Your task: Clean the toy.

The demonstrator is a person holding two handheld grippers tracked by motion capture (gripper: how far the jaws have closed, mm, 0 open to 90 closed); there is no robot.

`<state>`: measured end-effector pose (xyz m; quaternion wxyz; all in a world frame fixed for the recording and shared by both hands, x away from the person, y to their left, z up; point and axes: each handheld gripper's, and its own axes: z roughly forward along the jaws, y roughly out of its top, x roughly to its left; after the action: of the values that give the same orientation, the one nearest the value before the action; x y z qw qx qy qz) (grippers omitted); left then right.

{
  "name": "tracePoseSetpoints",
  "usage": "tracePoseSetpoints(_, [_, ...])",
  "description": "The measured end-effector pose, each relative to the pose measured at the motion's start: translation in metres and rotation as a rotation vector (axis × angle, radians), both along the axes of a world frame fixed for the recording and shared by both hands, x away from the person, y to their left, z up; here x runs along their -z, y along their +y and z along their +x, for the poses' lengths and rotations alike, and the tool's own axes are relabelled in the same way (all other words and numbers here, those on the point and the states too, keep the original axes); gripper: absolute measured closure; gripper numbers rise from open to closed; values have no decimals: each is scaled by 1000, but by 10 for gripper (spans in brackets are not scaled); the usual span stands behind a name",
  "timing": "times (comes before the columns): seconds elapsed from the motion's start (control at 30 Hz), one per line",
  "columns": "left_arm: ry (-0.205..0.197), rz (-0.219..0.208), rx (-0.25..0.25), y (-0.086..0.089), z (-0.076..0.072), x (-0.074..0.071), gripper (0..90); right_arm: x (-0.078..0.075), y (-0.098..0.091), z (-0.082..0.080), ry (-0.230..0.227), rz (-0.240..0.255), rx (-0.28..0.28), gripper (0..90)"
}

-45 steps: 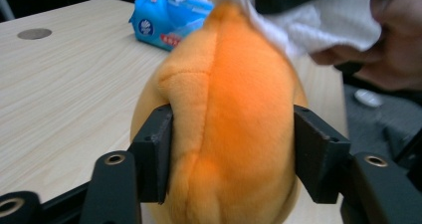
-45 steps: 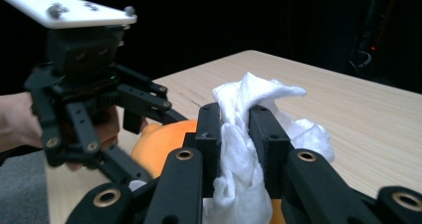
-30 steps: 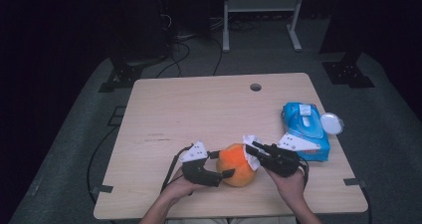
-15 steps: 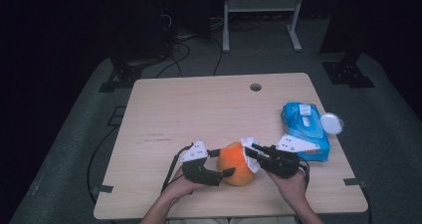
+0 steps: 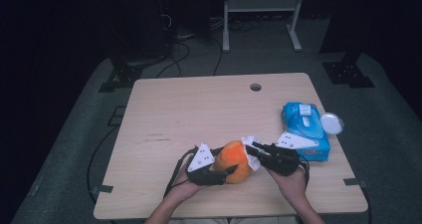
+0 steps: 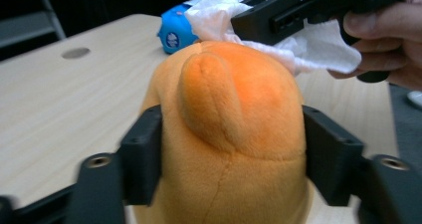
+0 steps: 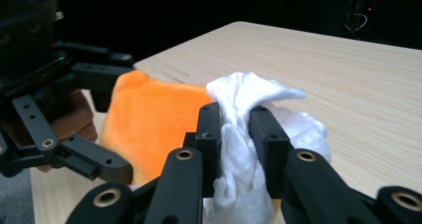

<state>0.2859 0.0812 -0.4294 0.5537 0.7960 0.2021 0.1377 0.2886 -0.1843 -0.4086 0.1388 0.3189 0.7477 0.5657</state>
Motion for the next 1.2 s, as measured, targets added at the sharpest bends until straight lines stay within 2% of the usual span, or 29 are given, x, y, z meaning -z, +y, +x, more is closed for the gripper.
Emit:
tracePoseSetpoints(0.07, [37, -31, -3, 2, 4, 2, 180, 0, 3, -2, -6, -13, -7, 755])
tracePoseSetpoints(0.1, [40, -28, -2, 2, 4, 3, 167, 0, 4, -3, -6, -11, -12, 755])
tracePoseSetpoints(0.13, [30, -22, 4, 2, 3, 4, 167, 0, 5, -3, -5, -9, -14, 755])
tracePoseSetpoints(0.2, [9, 1, 20, 0, -1, 5, 238, -3, 8, -7, -9, -8, -27, 755])
tracePoseSetpoints(0.3, [-30, 38, 67, -7, -9, 7, 267, -10, 18, -16, -45, -8, -90, 755])
tracePoseSetpoints(0.37, [-62, 65, 89, -11, -12, 6, 268, -13, 22, -19, -67, -30, -102, 755])
tracePoseSetpoints(0.4, [-60, 63, 86, -10, -11, 6, 267, -14, 22, -18, -69, -44, -96, 755])
tracePoseSetpoints(0.47, [-37, 39, 78, -7, -8, 6, 252, -10, 15, -12, -53, -36, -68, 755])
tracePoseSetpoints(0.53, [4, 8, 44, -5, -3, 7, 207, -4, 6, -5, -41, -46, -34, 755])
tracePoseSetpoints(0.6, [44, -2, 15, -7, 0, 9, 145, -1, 0, -1, -15, -24, -13, 755])
tracePoseSetpoints(0.63, [52, -7, 18, -9, 1, 11, 138, -2, -1, -1, -12, -22, -13, 755])
tracePoseSetpoints(0.7, [29, 11, 37, -11, -1, 13, 162, -5, 4, -6, -26, -25, -32, 755])
tracePoseSetpoints(0.8, [-51, 55, 47, -12, -8, 10, 317, -12, 14, -15, -59, -29, -84, 755])
tracePoseSetpoints(0.87, [-106, 74, 37, -12, -12, 6, 378, -14, 14, -14, -66, -35, -86, 755])
tracePoseSetpoints(0.93, [-124, 87, 26, -11, -11, 3, 389, -13, 8, -9, -50, -18, -68, 755])
tracePoseSetpoints(0.97, [-113, 81, 25, -12, -11, 4, 375, -11, 6, -7, -45, -24, -57, 755])
tracePoseSetpoints(1.03, [-63, 62, 32, -13, -7, 6, 278, -7, 4, -6, -28, -17, -54, 756])
tracePoseSetpoints(1.1, [-40, 53, 34, -13, -6, 8, 196, -6, 7, -8, -29, -32, -55, 756])
tracePoseSetpoints(1.2, [-46, 60, 59, -13, -8, 11, 235, -12, 16, -15, -53, -44, -83, 757])
